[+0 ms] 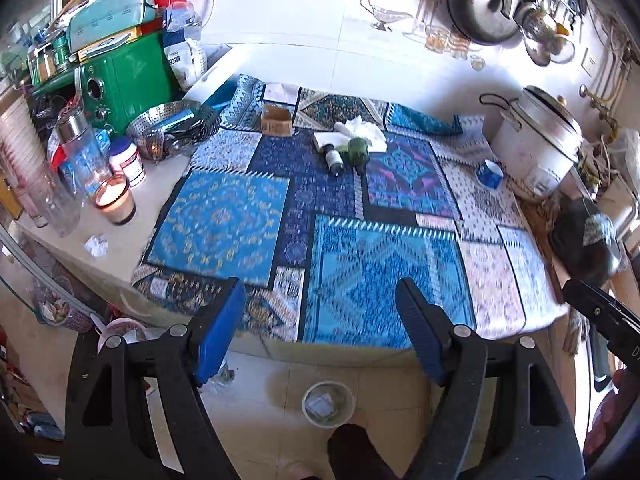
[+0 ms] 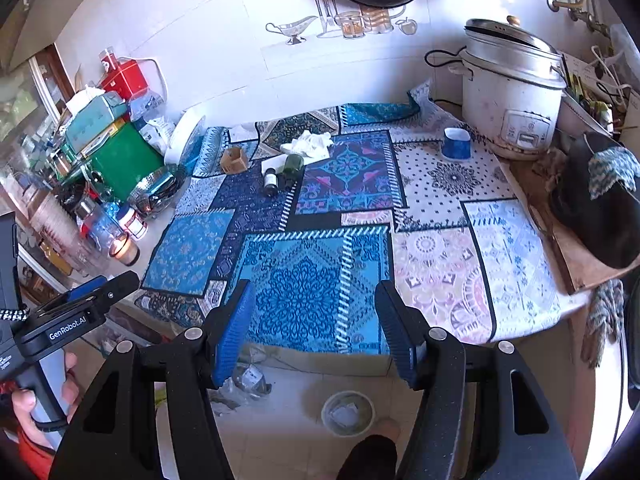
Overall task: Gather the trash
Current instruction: 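Raise both tools back up to the counter, then grasp the black-capped clear bottle with the left tool while the right tool grasps the green glass jar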
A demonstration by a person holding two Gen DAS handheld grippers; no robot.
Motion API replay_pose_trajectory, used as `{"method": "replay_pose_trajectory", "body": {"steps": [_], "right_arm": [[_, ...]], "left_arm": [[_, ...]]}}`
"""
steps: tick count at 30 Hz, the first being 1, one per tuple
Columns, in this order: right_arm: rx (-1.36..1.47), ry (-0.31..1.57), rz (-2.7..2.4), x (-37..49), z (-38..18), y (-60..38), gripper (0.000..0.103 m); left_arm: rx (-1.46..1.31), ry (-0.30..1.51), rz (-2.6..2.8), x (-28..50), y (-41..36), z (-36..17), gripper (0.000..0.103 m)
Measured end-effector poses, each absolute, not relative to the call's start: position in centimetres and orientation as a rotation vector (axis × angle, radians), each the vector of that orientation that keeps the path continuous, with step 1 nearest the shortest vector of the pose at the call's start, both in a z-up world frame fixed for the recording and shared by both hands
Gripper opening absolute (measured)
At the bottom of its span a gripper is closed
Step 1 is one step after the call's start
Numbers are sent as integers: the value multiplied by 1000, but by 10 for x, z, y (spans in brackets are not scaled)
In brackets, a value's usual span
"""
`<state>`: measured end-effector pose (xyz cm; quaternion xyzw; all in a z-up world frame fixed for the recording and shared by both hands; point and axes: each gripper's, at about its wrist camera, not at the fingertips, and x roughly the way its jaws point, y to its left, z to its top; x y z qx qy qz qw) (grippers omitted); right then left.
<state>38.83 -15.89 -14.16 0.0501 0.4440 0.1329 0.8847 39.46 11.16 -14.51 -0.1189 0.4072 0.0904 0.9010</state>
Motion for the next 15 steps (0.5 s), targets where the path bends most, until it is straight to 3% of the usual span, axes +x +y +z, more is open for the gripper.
{"method": "replay_pose_trajectory", "body": {"steps": [8,15], "right_arm": [[24,954,400,473,-139,-152,58],[18,1009,453,551,-165,-138,58]], "left_arm": [[-334,840,264,483,129,-136,76],[-384,906,287,554,148,-160,76]]}}
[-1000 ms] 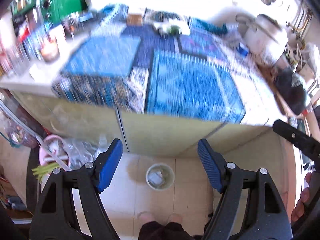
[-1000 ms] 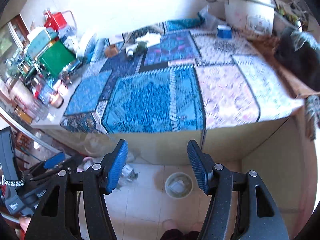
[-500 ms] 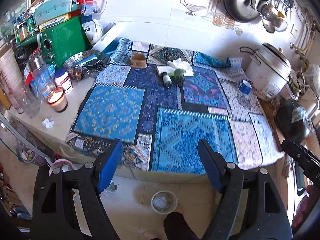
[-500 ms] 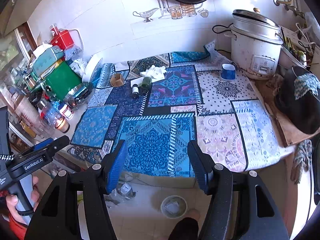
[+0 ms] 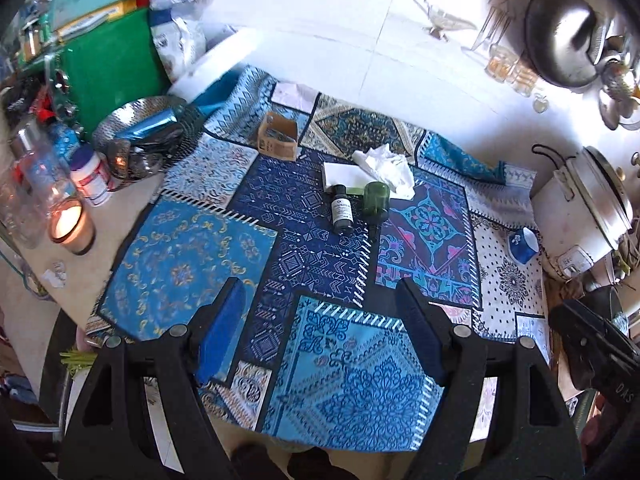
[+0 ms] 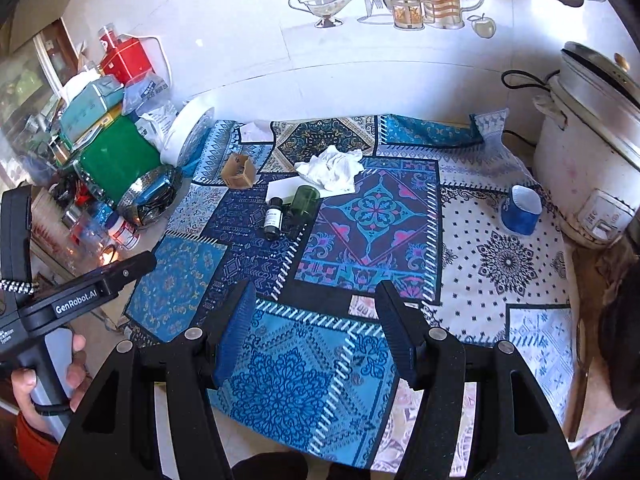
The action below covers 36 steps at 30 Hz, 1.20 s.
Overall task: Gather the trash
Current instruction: 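Grasp the black-capped clear bottle with the left tool while the right tool grasps the green glass jar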
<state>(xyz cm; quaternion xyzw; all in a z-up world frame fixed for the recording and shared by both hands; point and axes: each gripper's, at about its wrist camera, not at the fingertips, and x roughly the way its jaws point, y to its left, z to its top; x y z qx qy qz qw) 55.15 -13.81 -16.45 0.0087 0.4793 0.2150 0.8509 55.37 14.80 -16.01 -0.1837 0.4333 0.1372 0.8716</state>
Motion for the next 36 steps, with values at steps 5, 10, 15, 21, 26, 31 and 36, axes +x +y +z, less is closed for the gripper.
{"method": "replay_pose_trajectory", "body": {"steps": [5,10,15,21,26,31,36], "right_arm": [[63,1066,461,602,-192,-114,58],[102,1123,373,651,-225,-80,58],[141,1224,334,696,-270,-42,58],[169,1311,298,725,-314,-18,51],[150,1351,279,732,-332,-14,39],[159,1329,264,730,-330,-29,39],[181,1284,211,722,-309,-62,39]], "left_arm": [[-365,947,262,600,171,-179,76],[-294,1011,183,652,201,-204,76],[-303,1085,104,689,234,-234,76],[-275,1152,44,716,247,-262,74],[-279,1176,7,727,245,-273,74],[-323,1206,-43,737,235,-283,71],[-336,1238,-92,755,216,-297,62]]}}
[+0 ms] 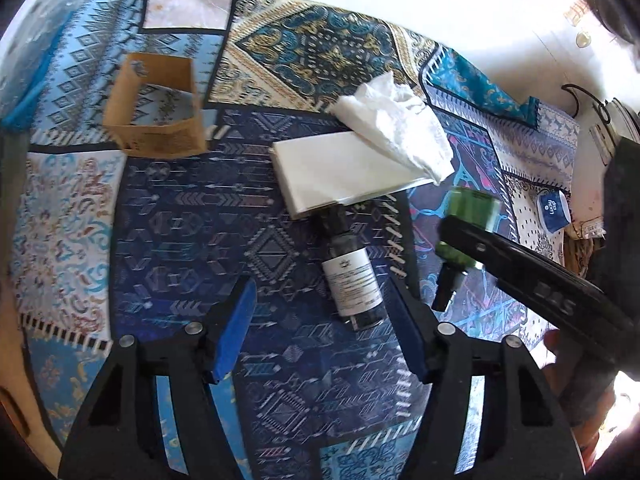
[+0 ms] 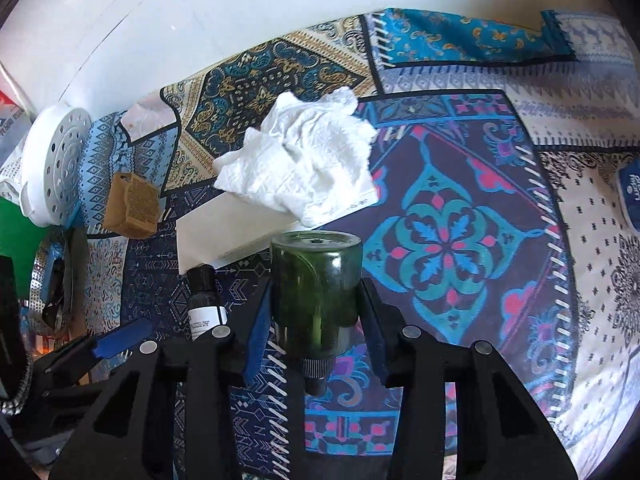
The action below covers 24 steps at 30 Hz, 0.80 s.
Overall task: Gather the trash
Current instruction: 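Grasp the black-capped clear bottle with the left tool while the right tool grasps the green glass jar, then carry the bottle and green jar down over the floor bin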
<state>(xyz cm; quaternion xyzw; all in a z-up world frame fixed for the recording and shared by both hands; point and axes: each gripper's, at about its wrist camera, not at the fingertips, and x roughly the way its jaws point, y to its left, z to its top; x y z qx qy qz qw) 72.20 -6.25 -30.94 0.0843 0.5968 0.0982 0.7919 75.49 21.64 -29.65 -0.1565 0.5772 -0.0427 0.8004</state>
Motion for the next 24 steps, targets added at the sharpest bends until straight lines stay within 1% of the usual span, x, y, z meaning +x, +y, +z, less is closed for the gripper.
{"method": "replay_pose_trajectory", "body": {"steps": [1,2,5,7,8,12,17,24], "right_arm": [[180,1277,198,720,-306,-70,39],[176,1271,184,721,-303,-74,39],[168,1255,156,713,-295,-90,39],[172,1249,144,709,-292,-97,39],[176,1246,140,708,-291,-100,39],[192,1234,131,700,-286,-106,39],[200,1197,154,685,-270,-112,39],[171,1114,241,649,-233,-124,39]], "left_arm": [[-325,1245,-93,759,212,-300,60],[-312,1252,-88,763,209,-303,54],[-291,1254,-73,773,202,-310,45],[-273,1247,-66,776,199,-308,37],[-275,1252,-70,777,197,-309,31],[-233,1238,-39,776,189,-306,27],[-197,1215,-25,763,175,-295,27],[-128,1068,48,711,143,-241,27]]}}
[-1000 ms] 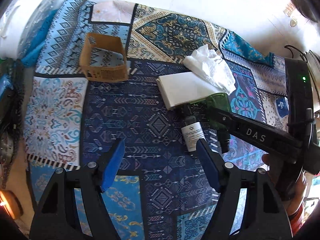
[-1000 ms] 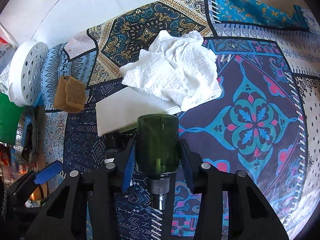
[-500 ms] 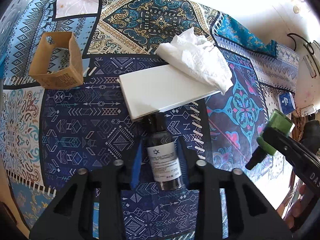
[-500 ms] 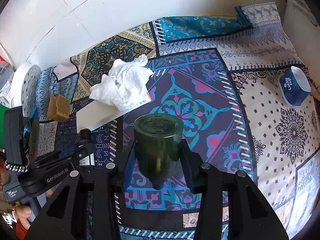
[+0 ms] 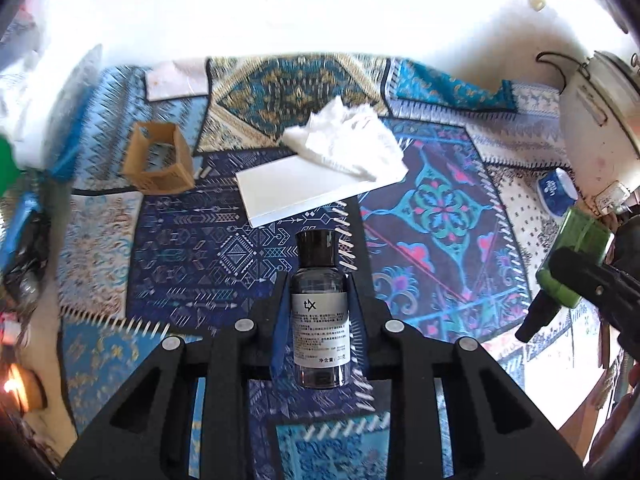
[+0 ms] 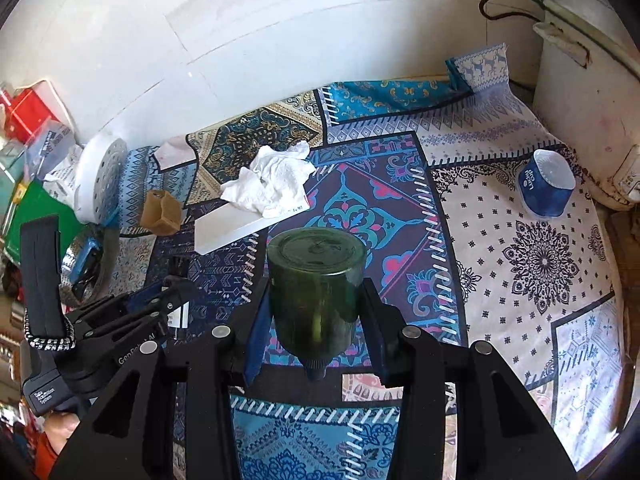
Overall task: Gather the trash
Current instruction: 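Carry the bottle and green jar down over the floor bin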
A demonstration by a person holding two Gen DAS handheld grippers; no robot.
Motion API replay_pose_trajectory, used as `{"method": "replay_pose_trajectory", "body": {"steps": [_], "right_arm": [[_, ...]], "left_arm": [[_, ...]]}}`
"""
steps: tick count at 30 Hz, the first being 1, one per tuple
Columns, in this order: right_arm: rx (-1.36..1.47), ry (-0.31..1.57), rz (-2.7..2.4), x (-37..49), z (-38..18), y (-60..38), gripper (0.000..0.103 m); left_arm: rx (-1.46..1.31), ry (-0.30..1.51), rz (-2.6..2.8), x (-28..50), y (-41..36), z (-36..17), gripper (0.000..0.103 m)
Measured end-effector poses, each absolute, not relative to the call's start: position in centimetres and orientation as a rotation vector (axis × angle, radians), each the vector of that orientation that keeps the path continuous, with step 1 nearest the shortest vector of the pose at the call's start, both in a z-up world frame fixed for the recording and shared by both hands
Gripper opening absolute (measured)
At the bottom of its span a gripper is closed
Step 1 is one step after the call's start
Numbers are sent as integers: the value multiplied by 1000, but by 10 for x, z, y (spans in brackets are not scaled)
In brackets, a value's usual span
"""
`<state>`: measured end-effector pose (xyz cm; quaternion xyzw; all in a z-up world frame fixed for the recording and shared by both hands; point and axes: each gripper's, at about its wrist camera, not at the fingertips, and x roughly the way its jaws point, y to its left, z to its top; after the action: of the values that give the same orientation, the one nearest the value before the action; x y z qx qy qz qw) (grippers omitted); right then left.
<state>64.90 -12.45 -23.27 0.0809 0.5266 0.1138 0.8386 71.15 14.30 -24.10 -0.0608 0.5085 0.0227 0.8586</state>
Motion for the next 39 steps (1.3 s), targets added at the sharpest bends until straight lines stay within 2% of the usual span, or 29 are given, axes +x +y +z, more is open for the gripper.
{"method": "replay_pose_trajectory", "body": {"steps": [10,19,29,39], "right_arm": [[63,1035,410,566,-183,-148,39],[62,1018,464,497,-170,-159,39],[78,1030,411,414,-183,-145,39],[126,1172,349,336,-244,-140,39]], "left_arm": [[-212,913,144,598,88,-179,27],[-242,871,151,513,64,-159,27],[-214,913,108,417,61,-181,27],[-209,1065,62,344,61,-248,27]]}}
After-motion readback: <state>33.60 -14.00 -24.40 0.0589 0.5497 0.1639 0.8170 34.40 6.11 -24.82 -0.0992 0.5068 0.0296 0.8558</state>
